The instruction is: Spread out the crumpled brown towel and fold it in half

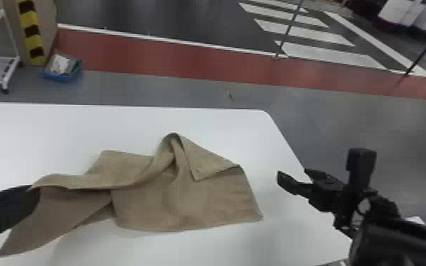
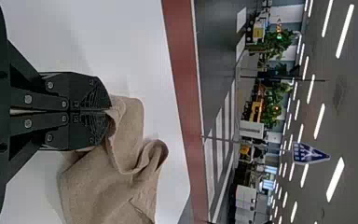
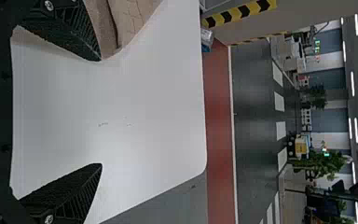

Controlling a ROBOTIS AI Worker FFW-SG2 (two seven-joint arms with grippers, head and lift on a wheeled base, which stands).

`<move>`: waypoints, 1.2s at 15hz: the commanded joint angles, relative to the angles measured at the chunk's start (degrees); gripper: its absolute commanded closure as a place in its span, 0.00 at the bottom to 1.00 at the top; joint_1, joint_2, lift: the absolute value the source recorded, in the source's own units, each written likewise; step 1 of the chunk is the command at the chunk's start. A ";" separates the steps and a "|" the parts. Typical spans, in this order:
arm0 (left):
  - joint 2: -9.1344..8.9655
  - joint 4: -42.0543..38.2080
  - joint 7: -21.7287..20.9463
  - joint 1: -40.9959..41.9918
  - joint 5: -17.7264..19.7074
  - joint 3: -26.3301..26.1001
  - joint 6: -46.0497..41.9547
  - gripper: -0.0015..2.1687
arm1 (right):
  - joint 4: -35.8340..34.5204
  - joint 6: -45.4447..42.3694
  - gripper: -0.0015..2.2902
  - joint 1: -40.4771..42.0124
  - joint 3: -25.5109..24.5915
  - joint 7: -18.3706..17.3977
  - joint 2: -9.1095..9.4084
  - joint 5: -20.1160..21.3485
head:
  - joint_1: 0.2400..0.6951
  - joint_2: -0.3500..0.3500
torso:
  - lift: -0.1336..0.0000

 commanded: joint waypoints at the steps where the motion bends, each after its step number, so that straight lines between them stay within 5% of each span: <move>1: -0.15 -1.11 -0.59 -0.63 -1.67 1.36 0.06 0.84 | 0.39 -7.13 0.04 0.53 3.16 3.58 -0.28 5.06 | 1.00 0.01 | 0.07; 5: -0.15 -0.23 -1.55 -1.25 -3.96 1.36 0.06 0.84 | -0.31 -23.13 0.05 2.82 10.28 19.32 -1.07 18.33 | 1.00 0.16 | 0.07; 9: -0.15 2.76 -1.38 -2.57 -4.57 1.19 0.06 0.84 | -1.81 -24.00 0.07 3.52 15.38 31.63 -3.36 29.58 | 1.00 0.30 | 0.07; 13: -0.15 5.40 -0.76 -4.41 -6.86 -0.31 0.06 0.84 | -2.86 -25.23 0.08 3.87 16.96 31.63 -6.35 36.62 | 1.00 0.31 | 0.07; 16: -0.15 11.02 1.88 -8.72 -8.00 -2.24 -0.12 0.84 | -3.65 -25.23 0.08 3.87 17.05 31.63 -6.96 39.60 | 1.00 0.27 | 0.07; 18: -0.15 14.71 5.13 -11.18 -13.27 -5.84 -0.64 0.78 | -3.65 -26.11 0.08 4.49 17.05 31.63 -6.96 40.04 | 1.00 0.26 | 0.07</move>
